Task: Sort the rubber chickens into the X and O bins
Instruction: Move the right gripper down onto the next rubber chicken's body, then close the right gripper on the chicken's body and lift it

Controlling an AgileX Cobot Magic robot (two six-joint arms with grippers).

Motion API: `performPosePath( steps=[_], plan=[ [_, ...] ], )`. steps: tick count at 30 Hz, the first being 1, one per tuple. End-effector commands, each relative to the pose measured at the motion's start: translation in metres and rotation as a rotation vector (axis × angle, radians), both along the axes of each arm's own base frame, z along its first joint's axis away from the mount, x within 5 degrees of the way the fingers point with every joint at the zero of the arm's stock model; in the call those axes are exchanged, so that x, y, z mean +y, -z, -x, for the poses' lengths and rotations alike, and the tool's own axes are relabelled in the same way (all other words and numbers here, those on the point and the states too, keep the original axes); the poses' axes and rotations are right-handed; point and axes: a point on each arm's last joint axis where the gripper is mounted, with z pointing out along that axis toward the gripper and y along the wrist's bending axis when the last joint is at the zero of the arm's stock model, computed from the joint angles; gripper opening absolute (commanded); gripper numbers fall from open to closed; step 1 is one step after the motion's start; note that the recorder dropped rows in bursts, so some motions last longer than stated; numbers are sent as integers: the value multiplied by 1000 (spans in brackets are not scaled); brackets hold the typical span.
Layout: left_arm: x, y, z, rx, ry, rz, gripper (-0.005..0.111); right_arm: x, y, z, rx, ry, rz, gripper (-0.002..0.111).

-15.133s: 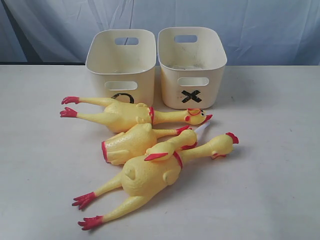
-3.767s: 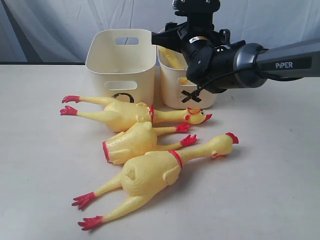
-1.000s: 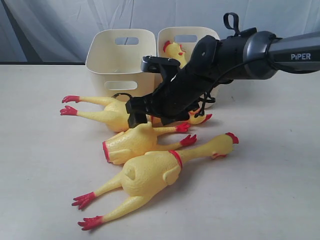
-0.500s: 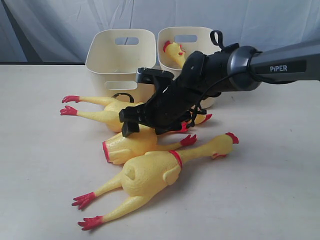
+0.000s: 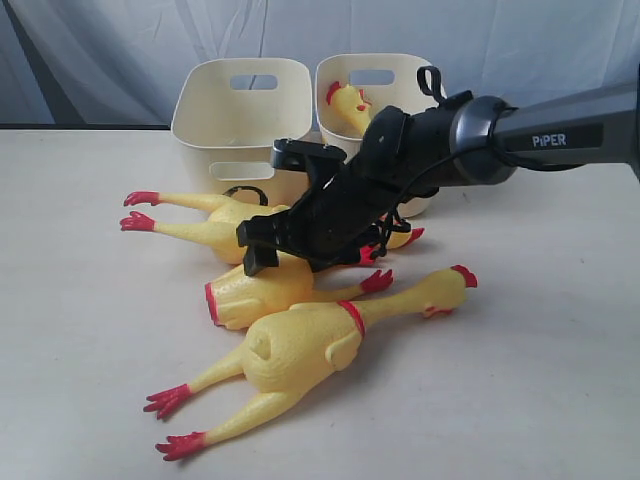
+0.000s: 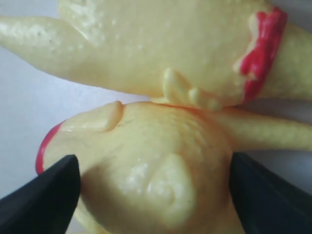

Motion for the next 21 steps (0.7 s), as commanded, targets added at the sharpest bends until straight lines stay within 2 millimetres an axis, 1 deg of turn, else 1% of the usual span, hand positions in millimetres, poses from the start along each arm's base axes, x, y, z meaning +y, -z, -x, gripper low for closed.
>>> performPosePath(
  steps=[1, 3, 5, 7, 9, 12, 14, 15, 21],
  plan=[
    [0, 1, 0, -6, -3, 7, 0, 2, 7, 4, 27, -16, 14, 76],
    [0, 1, 0, -6, -3, 7, 0, 2, 7, 4, 29, -18, 14, 75],
    [0, 1, 0, -6, -3, 7, 0, 2, 7, 4, 35, -21, 15, 67],
    [0, 1, 0, -6, -3, 7, 0, 2, 8, 5, 40, -24, 16, 54],
    [0, 1, 0, -6, -3, 7, 0, 2, 8, 5, 44, -26, 17, 37],
    [0, 1, 0, -6, -3, 7, 0, 2, 8, 6, 48, -29, 17, 15],
    [0, 1, 0, -6, -3, 7, 0, 2, 8, 6, 52, -30, 17, 2],
    [0, 1, 0, -6, -3, 7, 0, 2, 8, 6, 56, -32, 17, -1],
    [0, 1, 0, -6, -3, 7, 0, 3, 7, 8, 79, -25, 2, -1]
  ],
)
